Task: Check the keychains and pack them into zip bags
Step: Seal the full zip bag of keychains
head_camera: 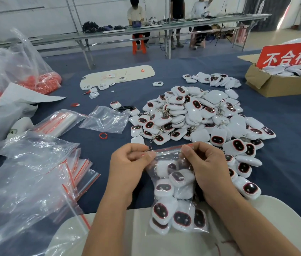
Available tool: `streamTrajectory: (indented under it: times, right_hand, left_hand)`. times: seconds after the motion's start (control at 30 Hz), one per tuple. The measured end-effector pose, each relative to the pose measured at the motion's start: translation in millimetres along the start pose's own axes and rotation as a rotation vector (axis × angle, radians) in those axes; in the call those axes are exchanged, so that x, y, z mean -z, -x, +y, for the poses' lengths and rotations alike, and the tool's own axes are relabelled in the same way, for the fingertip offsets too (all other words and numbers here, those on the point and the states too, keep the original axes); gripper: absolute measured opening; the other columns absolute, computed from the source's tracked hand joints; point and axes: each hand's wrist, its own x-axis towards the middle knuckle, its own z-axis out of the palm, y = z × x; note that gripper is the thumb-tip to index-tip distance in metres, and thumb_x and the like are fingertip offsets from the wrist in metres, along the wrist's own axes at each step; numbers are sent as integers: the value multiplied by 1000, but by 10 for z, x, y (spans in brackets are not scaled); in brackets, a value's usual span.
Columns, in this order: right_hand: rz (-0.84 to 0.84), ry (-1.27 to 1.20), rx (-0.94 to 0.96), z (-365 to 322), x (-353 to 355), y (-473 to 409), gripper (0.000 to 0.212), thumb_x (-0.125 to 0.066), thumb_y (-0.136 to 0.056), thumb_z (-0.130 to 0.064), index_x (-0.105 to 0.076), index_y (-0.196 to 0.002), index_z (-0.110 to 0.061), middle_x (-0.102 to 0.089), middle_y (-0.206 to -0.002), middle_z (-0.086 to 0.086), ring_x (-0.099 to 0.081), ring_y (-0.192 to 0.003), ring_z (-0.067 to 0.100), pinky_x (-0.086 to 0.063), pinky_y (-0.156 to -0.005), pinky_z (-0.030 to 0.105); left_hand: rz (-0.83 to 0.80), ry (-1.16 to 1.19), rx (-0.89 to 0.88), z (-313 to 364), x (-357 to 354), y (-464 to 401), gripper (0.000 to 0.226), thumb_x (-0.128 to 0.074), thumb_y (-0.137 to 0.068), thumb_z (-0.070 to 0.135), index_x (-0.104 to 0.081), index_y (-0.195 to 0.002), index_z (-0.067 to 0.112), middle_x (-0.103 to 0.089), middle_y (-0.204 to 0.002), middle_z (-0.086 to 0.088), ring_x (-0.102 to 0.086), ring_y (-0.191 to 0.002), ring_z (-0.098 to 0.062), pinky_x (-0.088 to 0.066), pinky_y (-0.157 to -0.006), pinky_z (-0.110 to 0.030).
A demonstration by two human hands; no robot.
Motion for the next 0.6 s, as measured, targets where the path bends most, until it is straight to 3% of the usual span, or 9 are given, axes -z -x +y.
streamTrajectory:
  times: [0.1, 0.2, 0.4, 0.6]
  right_hand:
    - [-39, -39, -21, -12, 0, -8, 19, -70, -99, -21, -77, -83, -26, -77, -80, 3, -69, -68, 12, -57, -65, 22]
    - [-107, -92, -36, -49, 8, -3, 13, -76, -95, -16, -75, -87, -26, -75, -78, 2, -71, -69, 13, -58, -66, 22]
    - [-58, -58, -34, -41, -12, 12, 23, -81, -89, -7, -73, -88, -28, -78, -85, 7, -76, -74, 21, -63, -69, 32]
    - [-115, -48, -32, -61, 3, 7, 23, -84, -87, -12, -77, -94, -33, -78, -90, 1, -74, -76, 14, -59, -68, 23]
  left_hand:
    - [-20, 195, 106, -1, 40, -6, 18, -80, -83, -5, -71, -97, 1, -78, -86, -19, -77, -74, -24, -60, -63, -24]
    - [10, 292, 142, -9, 48, -4, 18, -80, -79, -10, -70, -92, -2, -76, -82, -20, -77, -69, -23, -59, -60, -22]
    - [23, 349, 152, 28, 70, -12, 38, -87, -58, 6, -71, -91, -3, -77, -80, -16, -76, -67, -20, -59, -61, -20]
    - [-15, 260, 92, 17, 95, -5, 36, -88, -56, 9, -71, -86, 3, -74, -74, -14, -73, -67, -18, -59, -63, -23]
